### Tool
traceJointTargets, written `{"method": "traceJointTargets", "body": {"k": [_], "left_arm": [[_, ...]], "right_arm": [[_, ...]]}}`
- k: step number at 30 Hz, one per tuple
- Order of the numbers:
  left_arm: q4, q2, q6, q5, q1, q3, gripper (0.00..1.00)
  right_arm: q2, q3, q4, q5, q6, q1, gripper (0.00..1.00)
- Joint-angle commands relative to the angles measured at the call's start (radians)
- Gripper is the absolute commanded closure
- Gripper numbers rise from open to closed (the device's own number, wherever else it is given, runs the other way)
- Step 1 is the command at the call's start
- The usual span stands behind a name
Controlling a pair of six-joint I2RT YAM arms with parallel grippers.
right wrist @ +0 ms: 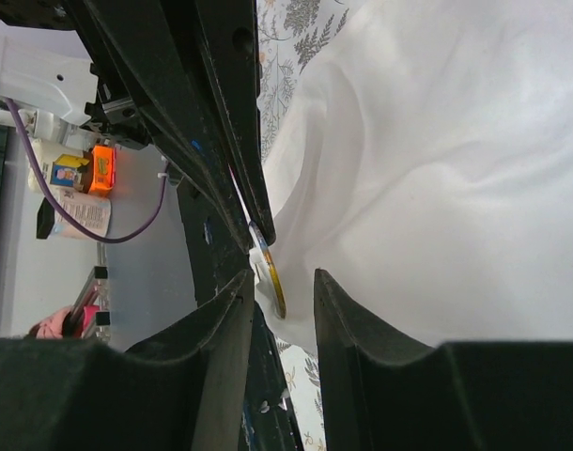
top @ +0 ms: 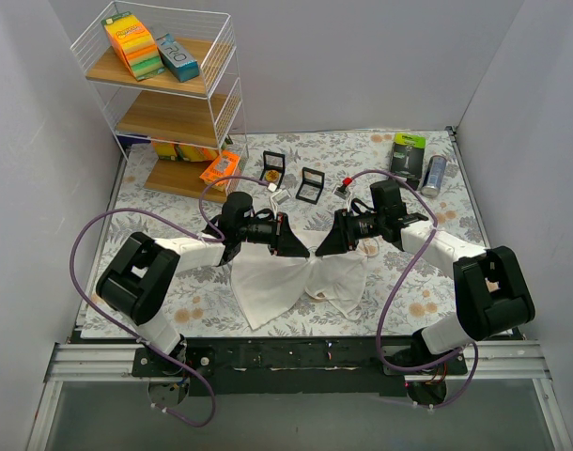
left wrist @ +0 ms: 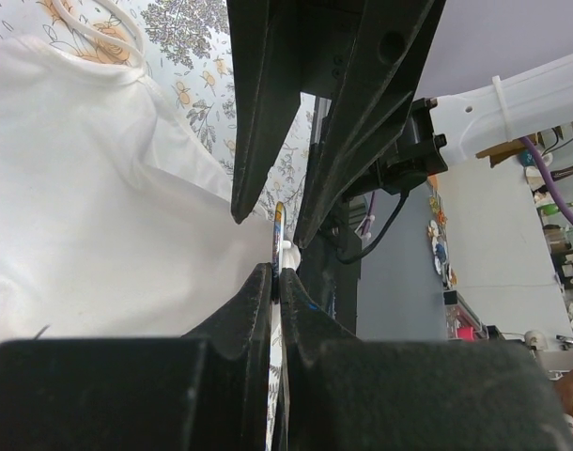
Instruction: Remove the brooch from the garment
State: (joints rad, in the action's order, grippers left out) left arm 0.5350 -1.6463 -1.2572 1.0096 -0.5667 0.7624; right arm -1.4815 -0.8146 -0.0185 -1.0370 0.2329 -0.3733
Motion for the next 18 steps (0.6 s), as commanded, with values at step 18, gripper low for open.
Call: {"method": "traceJointTargets", "body": {"k": [18], "left_arm": [[0.036, 0.002, -0.019, 0.032, -0.002, 0.040, 1.00]], "right_arm": [[-0.023, -0.017, 0.020, 0.014, -0.027, -0.007, 0.66]]}}
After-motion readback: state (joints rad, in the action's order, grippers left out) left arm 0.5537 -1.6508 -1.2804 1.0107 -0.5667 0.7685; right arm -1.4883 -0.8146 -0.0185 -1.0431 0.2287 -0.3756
